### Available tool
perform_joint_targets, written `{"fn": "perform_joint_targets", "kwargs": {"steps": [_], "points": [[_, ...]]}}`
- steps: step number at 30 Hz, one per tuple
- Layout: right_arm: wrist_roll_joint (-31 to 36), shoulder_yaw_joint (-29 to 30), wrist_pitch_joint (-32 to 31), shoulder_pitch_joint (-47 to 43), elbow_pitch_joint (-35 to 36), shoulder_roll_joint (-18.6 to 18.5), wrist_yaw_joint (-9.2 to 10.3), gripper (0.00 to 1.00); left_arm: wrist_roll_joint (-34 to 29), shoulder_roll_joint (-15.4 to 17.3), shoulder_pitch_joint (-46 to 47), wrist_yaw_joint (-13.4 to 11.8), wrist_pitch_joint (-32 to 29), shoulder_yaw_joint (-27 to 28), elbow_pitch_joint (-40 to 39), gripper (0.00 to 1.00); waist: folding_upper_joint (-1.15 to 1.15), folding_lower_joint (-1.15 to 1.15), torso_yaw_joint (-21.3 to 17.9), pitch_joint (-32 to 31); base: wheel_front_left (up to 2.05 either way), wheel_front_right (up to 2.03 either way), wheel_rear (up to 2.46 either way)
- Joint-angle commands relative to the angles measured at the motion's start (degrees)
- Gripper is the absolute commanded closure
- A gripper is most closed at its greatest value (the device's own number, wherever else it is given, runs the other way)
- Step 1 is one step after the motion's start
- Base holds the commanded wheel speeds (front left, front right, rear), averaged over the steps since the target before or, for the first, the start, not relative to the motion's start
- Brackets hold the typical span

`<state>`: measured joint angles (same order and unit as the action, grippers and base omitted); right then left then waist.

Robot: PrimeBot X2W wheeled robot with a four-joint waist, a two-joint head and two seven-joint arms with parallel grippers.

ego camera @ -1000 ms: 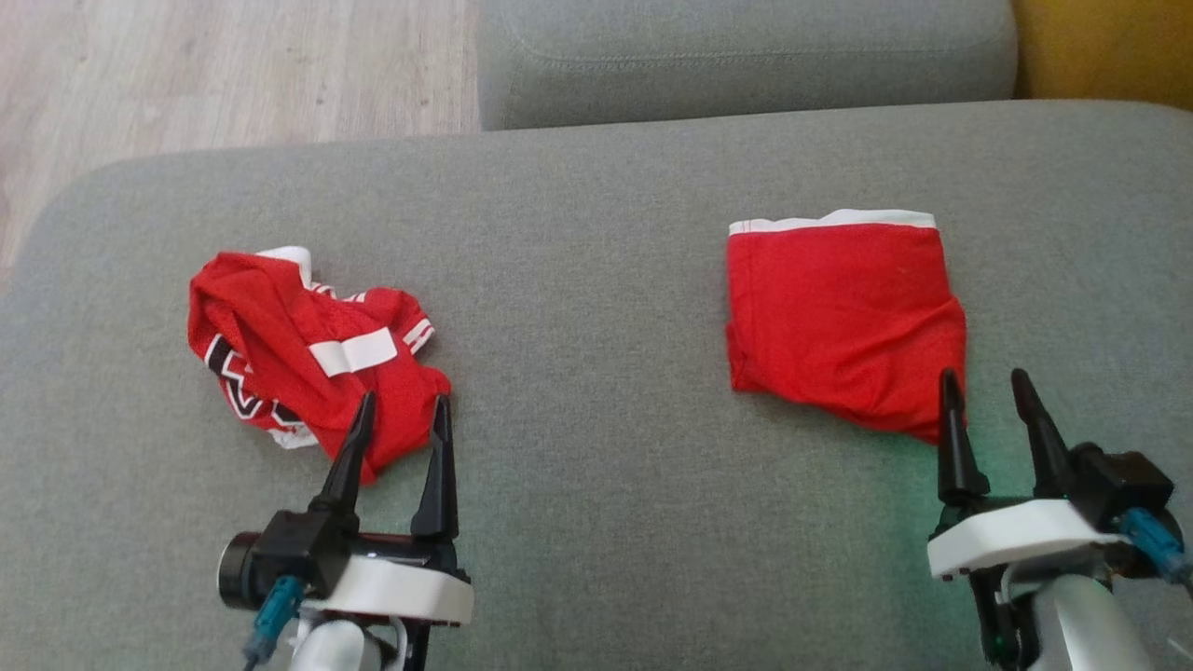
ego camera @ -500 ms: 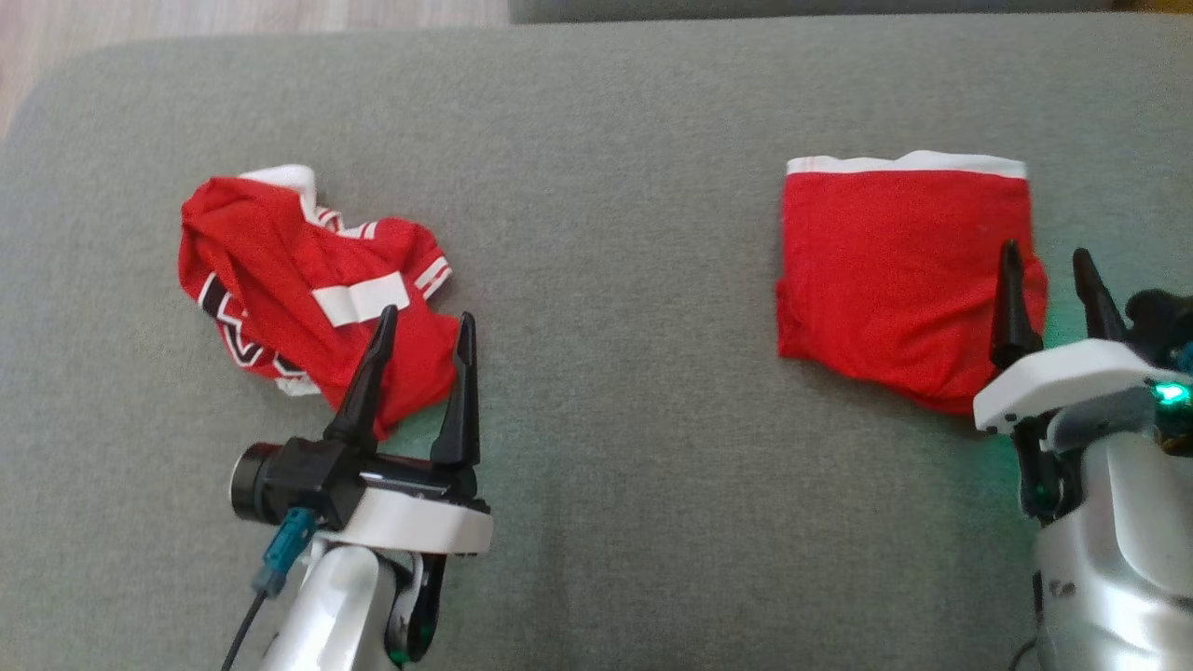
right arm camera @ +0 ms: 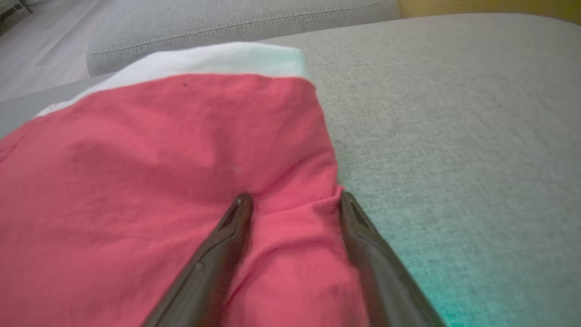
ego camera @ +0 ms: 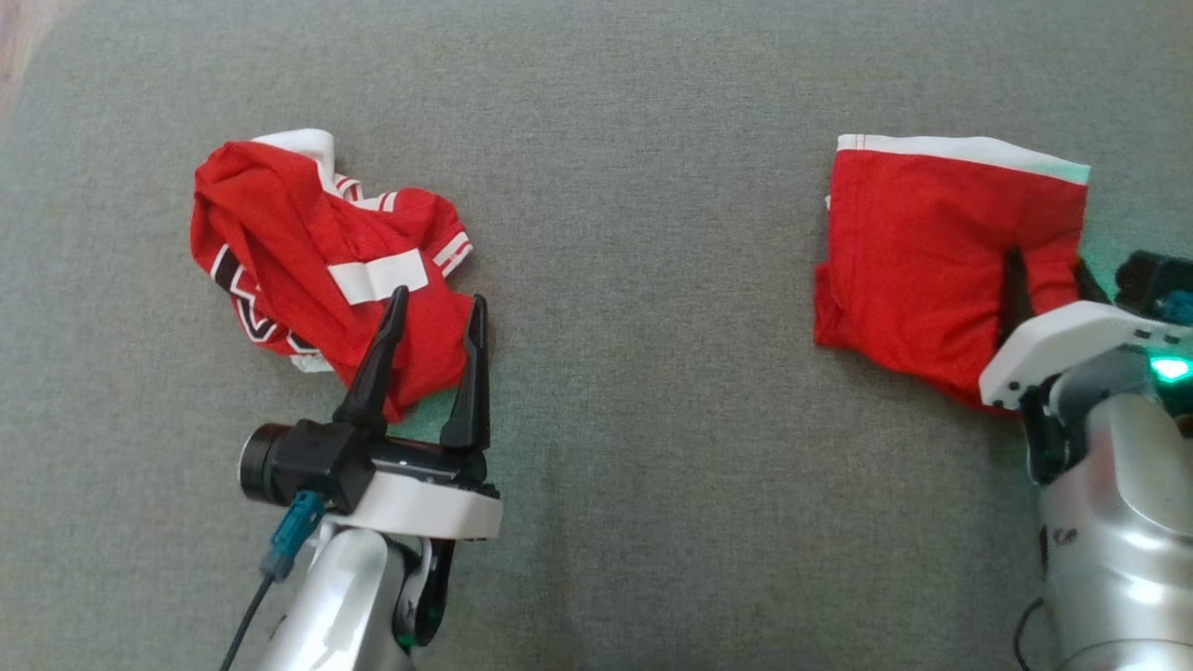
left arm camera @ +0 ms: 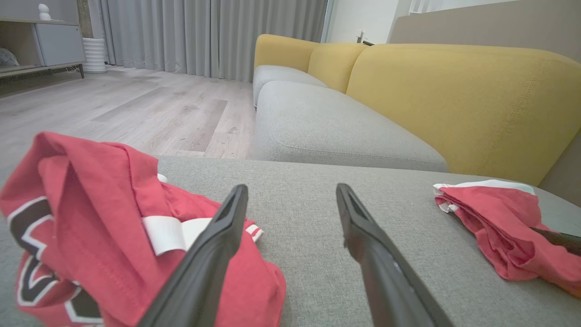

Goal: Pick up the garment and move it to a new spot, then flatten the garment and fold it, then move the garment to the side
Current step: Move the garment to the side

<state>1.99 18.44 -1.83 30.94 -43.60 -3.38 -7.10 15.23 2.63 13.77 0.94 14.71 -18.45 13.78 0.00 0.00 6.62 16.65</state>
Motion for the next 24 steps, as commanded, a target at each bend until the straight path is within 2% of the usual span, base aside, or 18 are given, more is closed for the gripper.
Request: {"fn": "perform_joint_targets", "kwargs": {"steps": [1, 6, 9, 14, 18, 22, 24], "points": [[0.26, -2.58, -0.80, 0.45, -0.31, 0.50, -0.39, 1.00, 0.38, 0.25, 1.78, -0.37, 0.29, 1.52, -1.47, 0.00, 0.00, 0.00, -0.13, -0.01, 0.00, 0.00, 0.00], [3.01, -5.03, 1.05, 1.21, -0.86, -0.71, -0.39, 1.00, 0.26, 0.25, 1.84, -0.49, 0.29, 2.05, -0.92, 0.00, 0.00, 0.00, -1.25, -1.25, 0.00, 0.00, 0.00], [5.29, -7.81, 1.65, 1.45, -0.29, -3.39, -0.39, 1.00, 0.13, 0.25, 1.52, -0.40, 0.29, 2.32, -0.94, 0.00, 0.00, 0.00, -2.04, -2.09, 0.00, 0.00, 0.00], [7.95, -13.78, 0.99, 1.40, 0.19, -11.61, -0.39, 1.00, 0.14, 0.25, 1.09, -0.29, 0.29, 2.61, -1.27, 0.00, 0.00, 0.00, -2.74, -2.96, 0.00, 0.00, 0.00], [7.74, -17.56, -0.81, 0.95, -0.45, -20.62, -0.39, 1.00, 0.41, 0.25, 1.33, -0.20, 0.29, 2.29, -1.79, 0.00, 0.00, 0.00, -2.23, -2.37, 0.00, 0.00, 0.00], [7.28, -18.31, -2.48, -0.16, -2.40, -29.52, -0.39, 1.00, 0.39, 0.25, 1.44, -0.14, 0.29, 2.35, -2.07, 0.00, 0.00, 0.00, -1.17, -0.93, 0.00, 0.00, 0.00], [7.40, -17.80, -2.93, -0.43, -3.00, -32.78, -0.39, 1.00, 0.15, 0.25, 1.57, -0.05, 0.29, 2.59, -2.09, 0.00, 0.00, 0.00, -0.68, -0.13, 0.00, 0.00, 0.00]]}}
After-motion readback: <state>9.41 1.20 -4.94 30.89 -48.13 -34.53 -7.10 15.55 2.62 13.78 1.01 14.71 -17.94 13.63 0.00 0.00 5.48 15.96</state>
